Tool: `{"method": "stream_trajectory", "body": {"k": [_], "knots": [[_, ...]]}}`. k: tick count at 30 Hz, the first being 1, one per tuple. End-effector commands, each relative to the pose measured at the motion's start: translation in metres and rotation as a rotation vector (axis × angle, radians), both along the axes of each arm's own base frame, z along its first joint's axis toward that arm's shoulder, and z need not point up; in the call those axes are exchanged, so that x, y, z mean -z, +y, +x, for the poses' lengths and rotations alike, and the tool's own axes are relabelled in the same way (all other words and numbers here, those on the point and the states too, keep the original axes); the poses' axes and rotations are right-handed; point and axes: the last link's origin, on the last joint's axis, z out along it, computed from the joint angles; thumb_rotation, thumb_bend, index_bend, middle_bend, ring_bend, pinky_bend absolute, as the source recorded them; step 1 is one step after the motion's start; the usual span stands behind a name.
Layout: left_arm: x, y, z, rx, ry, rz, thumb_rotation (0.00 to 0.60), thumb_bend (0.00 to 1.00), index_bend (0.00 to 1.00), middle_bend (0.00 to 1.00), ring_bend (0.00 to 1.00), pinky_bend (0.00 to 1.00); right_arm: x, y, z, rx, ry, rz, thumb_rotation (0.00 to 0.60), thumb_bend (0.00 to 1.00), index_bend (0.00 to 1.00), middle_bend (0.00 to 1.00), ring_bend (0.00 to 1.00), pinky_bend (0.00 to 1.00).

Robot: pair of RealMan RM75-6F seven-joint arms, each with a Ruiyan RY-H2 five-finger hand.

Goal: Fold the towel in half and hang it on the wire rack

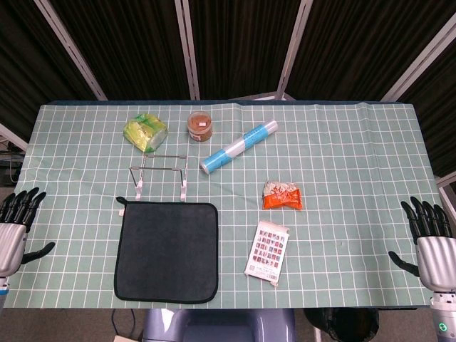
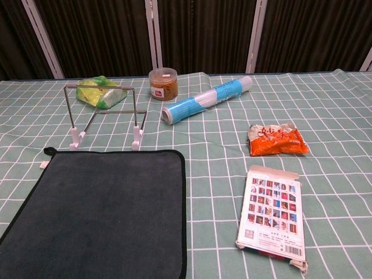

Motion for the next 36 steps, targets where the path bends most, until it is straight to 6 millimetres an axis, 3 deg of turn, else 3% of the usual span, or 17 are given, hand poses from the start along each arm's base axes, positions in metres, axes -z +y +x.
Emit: {"method": "stream_trajectory", "body": {"k": [1, 8, 12, 16, 25, 27, 31, 36], "knots": [[0.001, 0.0, 0.001, 0.002, 0.002, 0.002, 0.6, 0.0, 0.0, 0.0, 0.0, 0.0, 0.0, 0.0, 0.0, 0.003, -0.003, 0.001, 0.6, 0.0, 0.0, 0.0, 0.0, 0.0], [0.004, 0.0, 0.0, 0.006, 0.004, -0.011, 0.6, 0.0, 0.0, 0.0, 0.0, 0.0, 0.0, 0.0, 0.001, 0.004, -0.005, 0.006, 0.6, 0.0, 0.0, 0.0, 0.0, 0.0], [0.012, 0.006, 0.012, 0.069, 0.009, -0.053, 0.6, 0.0, 0.0, 0.0, 0.0, 0.0, -0.001, -0.001, 0.001, 0.012, 0.0, 0.007, 0.6, 0.0, 0.0, 0.0, 0.0, 0.0], [0.035, 0.024, 0.039, 0.191, 0.056, -0.154, 0.6, 0.0, 0.0, 0.0, 0.0, 0.0, -0.001, -0.005, -0.002, 0.037, 0.003, 0.007, 0.6, 0.0, 0.0, 0.0, 0.0, 0.0], [0.116, 0.07, 0.129, 0.508, 0.216, -0.441, 0.6, 0.0, 0.0, 0.0, 0.0, 0.0, -0.003, -0.015, -0.006, 0.086, -0.001, 0.004, 0.6, 0.0, 0.0, 0.0, 0.0, 0.0], [0.13, 0.074, 0.14, 0.544, 0.244, -0.474, 0.6, 0.06, 0.0, 0.0, 0.0, 0.0, -0.002, -0.017, -0.008, 0.096, 0.005, 0.003, 0.6, 0.0, 0.0, 0.0, 0.0, 0.0], [0.159, 0.082, 0.162, 0.604, 0.284, -0.545, 0.6, 0.29, 0.03, 0.0, 0.0, 0.0, -0.002, -0.023, -0.015, 0.124, 0.008, 0.002, 0.6, 0.0, 0.0, 0.0, 0.0, 0.0], [0.181, 0.086, 0.178, 0.663, 0.316, -0.592, 0.6, 0.39, 0.18, 0.0, 0.0, 0.0, -0.004, -0.025, -0.023, 0.156, 0.014, -0.004, 0.6, 0.0, 0.0, 0.0, 0.0, 0.0]]}}
